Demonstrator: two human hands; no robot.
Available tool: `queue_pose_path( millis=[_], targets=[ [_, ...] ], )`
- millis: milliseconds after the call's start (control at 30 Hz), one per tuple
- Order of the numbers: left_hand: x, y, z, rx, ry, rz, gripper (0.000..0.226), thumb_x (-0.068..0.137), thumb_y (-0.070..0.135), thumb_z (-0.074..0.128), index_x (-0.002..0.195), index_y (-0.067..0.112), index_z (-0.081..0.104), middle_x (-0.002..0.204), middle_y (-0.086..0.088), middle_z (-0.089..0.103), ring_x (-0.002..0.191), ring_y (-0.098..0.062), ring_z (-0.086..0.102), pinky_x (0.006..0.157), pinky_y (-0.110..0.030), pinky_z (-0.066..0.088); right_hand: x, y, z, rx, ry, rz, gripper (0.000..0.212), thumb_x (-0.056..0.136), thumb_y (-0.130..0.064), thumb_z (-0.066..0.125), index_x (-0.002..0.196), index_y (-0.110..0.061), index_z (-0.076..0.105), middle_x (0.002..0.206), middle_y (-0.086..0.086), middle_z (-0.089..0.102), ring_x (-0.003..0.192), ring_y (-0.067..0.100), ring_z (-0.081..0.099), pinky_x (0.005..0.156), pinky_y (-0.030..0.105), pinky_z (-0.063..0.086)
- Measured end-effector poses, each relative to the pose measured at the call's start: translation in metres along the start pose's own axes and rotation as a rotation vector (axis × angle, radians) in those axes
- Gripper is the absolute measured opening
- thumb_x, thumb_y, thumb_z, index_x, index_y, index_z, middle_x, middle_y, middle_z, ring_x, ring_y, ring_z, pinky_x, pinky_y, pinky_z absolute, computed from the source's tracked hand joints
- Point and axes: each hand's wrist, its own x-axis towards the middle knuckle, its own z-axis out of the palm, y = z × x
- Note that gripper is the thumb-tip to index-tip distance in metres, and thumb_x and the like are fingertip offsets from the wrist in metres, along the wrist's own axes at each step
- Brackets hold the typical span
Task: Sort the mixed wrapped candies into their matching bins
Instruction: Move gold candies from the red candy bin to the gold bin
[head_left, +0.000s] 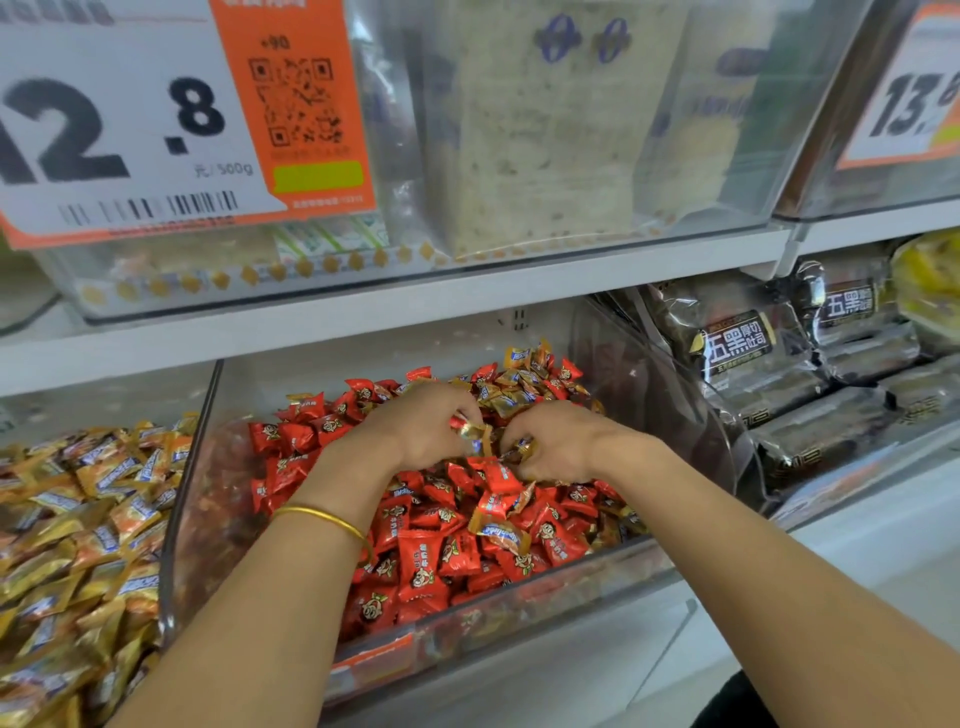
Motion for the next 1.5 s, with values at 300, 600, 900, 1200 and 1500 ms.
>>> queue_pose_path(
  millis=[300,600,900,1200,1500],
  targets=[
    [-0.013,0.000,-0.014,-0.821,0.216,-0.228,0.024,0.090,0.017,0.061,0.114,0.013,0.061,0.087,0.001,0.058,0.073,-0.009,0.054,0.059,-0.019,0.047,0.001,0.014,0.001,0.188,0.157,0.089,0.032,0.086,-0.020,0.060,0.118,-0.018,0.063,0.127,0.006,0.059,0.108,0.024,0.059,0.095,0.040,0.048],
    [-0.021,0.009,-0.021,-1.515,0.151,-0.398,0.024,0.089,-0.004,0.055,0.110,0.007,0.057,0.102,-0.020,0.064,0.077,-0.029,0.071,0.062,-0.033,0.060,0.004,0.009,0.002,0.208,0.146,0.084,0.033,0.080,-0.014,0.065,0.112,-0.023,0.066,0.125,-0.001,0.060,0.111,0.020,0.058,0.096,0.037,0.048],
    [-0.020,0.011,-0.019,-1.136,0.041,-0.314,0.008,0.084,0.013,0.067,0.091,0.017,0.064,0.085,-0.003,0.058,0.069,-0.010,0.052,0.050,-0.018,0.044,-0.022,0.021,-0.017,1.302,0.197,0.311,0.024,0.083,-0.007,0.066,0.103,-0.020,0.065,0.088,0.003,0.057,0.050,0.011,0.042,0.037,0.017,0.028],
    [-0.023,0.027,-0.005,-0.120,-0.269,0.017,0.025,0.088,0.021,0.063,0.113,0.023,0.067,0.134,0.006,0.052,0.125,-0.013,0.046,0.099,-0.021,0.032,-0.030,0.016,-0.020,2.051,-0.023,0.407,0.026,0.086,0.000,0.055,0.105,-0.013,0.066,0.085,0.020,0.063,0.083,0.037,0.069,0.051,0.036,0.059],
    [-0.028,0.006,-0.022,0.029,-0.101,-0.097,0.012,0.088,0.020,0.063,0.097,0.014,0.070,0.120,0.001,0.062,0.114,-0.018,0.055,0.093,-0.026,0.039,-0.035,0.015,-0.021,1.920,0.092,0.486,0.024,0.085,0.007,0.053,0.089,-0.013,0.064,0.101,0.018,0.054,0.079,0.029,0.062,0.043,0.018,0.050]
  ],
)
